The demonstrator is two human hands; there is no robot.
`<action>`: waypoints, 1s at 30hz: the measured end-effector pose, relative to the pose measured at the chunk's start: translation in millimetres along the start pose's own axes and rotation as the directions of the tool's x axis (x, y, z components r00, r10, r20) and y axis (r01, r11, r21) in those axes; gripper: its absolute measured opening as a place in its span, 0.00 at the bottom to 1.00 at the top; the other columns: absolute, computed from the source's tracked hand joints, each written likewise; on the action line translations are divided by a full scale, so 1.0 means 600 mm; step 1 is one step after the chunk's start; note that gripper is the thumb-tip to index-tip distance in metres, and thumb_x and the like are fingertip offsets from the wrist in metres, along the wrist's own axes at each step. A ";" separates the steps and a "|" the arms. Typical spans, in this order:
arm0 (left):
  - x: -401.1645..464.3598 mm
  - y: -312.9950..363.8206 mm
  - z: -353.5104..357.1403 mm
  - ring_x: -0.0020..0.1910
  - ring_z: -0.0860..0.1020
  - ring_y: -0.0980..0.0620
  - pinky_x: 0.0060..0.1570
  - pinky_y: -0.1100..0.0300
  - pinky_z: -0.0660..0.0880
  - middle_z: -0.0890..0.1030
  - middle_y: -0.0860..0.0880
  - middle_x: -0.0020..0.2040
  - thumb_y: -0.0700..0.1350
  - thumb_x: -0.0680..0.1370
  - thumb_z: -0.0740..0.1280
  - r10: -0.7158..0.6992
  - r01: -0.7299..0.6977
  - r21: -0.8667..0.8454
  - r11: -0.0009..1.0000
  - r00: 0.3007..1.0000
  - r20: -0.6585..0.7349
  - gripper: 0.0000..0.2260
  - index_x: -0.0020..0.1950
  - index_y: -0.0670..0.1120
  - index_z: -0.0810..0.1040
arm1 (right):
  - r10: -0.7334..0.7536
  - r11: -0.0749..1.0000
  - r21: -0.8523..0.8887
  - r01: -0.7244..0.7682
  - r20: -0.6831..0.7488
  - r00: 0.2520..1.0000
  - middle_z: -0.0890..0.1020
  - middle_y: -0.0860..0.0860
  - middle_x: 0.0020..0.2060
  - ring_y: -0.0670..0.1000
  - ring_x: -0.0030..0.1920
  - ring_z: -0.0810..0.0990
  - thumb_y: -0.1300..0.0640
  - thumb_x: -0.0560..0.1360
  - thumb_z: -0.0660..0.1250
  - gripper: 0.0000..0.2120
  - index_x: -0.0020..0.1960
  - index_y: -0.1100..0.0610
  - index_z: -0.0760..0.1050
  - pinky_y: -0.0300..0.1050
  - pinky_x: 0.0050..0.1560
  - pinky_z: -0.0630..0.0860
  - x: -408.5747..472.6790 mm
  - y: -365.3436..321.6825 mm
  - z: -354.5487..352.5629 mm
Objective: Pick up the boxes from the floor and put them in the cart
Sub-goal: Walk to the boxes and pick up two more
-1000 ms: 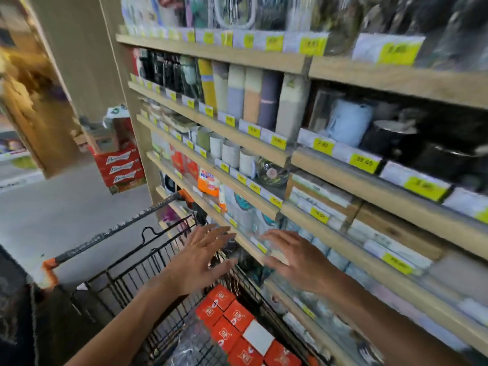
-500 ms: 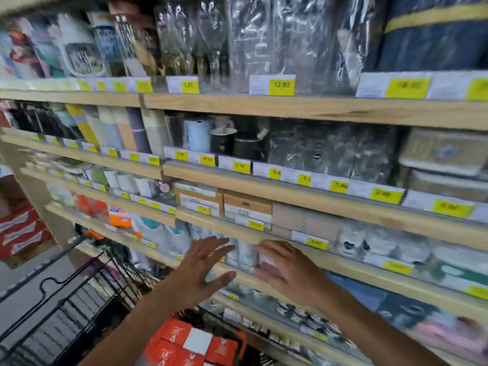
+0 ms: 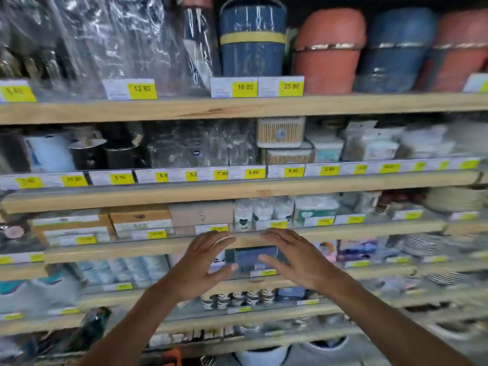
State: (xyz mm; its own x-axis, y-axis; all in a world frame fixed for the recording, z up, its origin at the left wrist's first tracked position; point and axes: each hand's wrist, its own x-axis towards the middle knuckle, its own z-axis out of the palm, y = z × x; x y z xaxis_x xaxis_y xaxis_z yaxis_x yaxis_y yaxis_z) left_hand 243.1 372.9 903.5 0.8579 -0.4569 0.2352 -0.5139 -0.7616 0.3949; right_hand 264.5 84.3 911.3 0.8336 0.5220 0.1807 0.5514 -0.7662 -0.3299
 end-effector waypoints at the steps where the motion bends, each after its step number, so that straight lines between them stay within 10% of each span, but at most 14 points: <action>1: 0.007 0.002 0.005 0.76 0.45 0.68 0.73 0.64 0.47 0.52 0.67 0.76 0.73 0.76 0.50 0.027 -0.026 -0.017 1.000 1.000 0.007 0.33 0.78 0.61 0.58 | 0.037 0.999 -0.004 -0.037 0.000 0.999 0.61 0.42 0.79 0.46 0.78 0.58 0.32 0.82 0.52 0.30 0.80 0.41 0.58 0.45 0.77 0.59 -0.013 0.000 -0.002; 12: 0.078 0.082 0.092 0.77 0.53 0.60 0.73 0.61 0.51 0.58 0.60 0.77 0.71 0.78 0.50 0.387 -0.368 -0.147 0.918 0.912 0.133 0.32 0.79 0.58 0.59 | 0.380 0.919 -0.061 -0.389 -0.123 0.917 0.68 0.48 0.76 0.51 0.76 0.65 0.30 0.80 0.52 0.33 0.78 0.47 0.65 0.52 0.73 0.67 -0.204 -0.023 -0.002; 30: 0.203 0.533 0.312 0.77 0.51 0.62 0.77 0.58 0.51 0.60 0.61 0.77 0.76 0.73 0.48 0.784 -0.692 -0.373 0.618 0.573 0.238 0.39 0.78 0.57 0.63 | 0.820 0.482 -0.034 -0.875 -0.335 0.464 0.65 0.45 0.77 0.50 0.77 0.63 0.24 0.76 0.48 0.37 0.79 0.43 0.59 0.51 0.76 0.64 -0.666 0.053 -0.133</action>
State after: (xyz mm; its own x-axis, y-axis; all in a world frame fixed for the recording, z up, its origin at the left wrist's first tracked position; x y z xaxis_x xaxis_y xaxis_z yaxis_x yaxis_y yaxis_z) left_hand 183.3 -12.4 892.0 0.0881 -0.9685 0.2330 -0.9106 0.0166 0.4130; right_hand -48.2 -178.4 902.7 0.8505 -0.5112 0.1236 -0.4628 -0.8391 -0.2860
